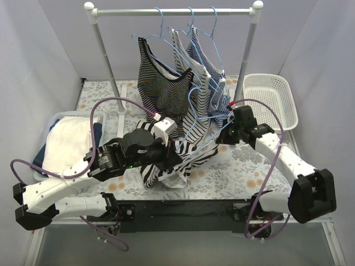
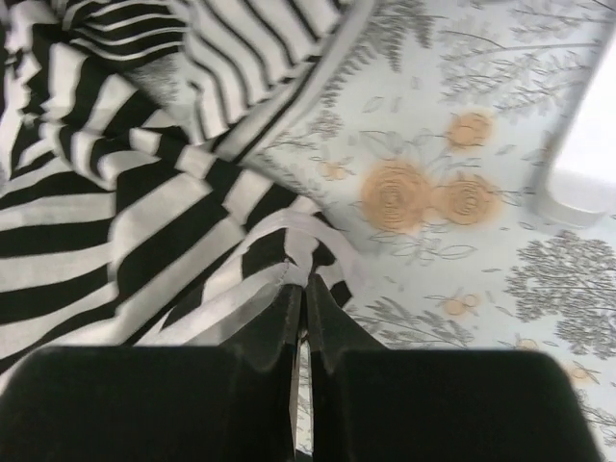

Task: Remove the tank top from the hanger
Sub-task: Remove the tank top from the hanger, then place the hanger at the clothesline.

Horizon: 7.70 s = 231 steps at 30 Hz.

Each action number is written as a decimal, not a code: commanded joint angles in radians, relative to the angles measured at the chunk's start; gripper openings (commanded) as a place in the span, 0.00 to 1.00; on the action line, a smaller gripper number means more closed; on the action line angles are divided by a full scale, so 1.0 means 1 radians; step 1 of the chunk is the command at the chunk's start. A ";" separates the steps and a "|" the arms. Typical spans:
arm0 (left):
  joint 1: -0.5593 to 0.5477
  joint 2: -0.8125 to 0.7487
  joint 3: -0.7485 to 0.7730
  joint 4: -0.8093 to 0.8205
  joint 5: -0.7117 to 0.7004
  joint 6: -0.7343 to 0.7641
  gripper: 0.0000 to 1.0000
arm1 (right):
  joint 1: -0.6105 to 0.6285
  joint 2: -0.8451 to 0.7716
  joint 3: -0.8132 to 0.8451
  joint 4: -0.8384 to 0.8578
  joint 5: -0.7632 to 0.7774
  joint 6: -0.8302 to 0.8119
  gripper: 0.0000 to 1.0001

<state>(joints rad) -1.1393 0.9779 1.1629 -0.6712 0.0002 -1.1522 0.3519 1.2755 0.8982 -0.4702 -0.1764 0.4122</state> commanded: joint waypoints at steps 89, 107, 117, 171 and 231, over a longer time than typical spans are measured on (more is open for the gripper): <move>-0.010 0.150 -0.077 -0.074 0.092 -0.032 0.00 | 0.512 -0.209 0.254 0.216 0.216 -0.150 0.03; -0.008 0.010 -0.080 -0.220 -0.181 -0.161 0.00 | 0.567 -0.225 0.131 0.334 0.256 0.030 0.01; -0.008 -0.051 -0.008 -0.476 -0.299 -0.348 0.00 | 0.613 -0.174 0.163 0.338 0.232 0.019 0.69; 0.816 0.334 0.641 -0.111 -0.131 0.367 0.00 | 0.552 -0.289 0.180 0.056 0.522 -0.023 0.88; 0.826 -0.002 -0.031 -0.182 -0.123 0.031 0.98 | 0.647 0.427 0.171 0.398 -0.009 0.011 0.99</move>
<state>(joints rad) -0.3111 0.9802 1.1683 -0.7483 -0.1703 -1.1168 0.9470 1.6871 0.9848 -0.1238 -0.1585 0.4137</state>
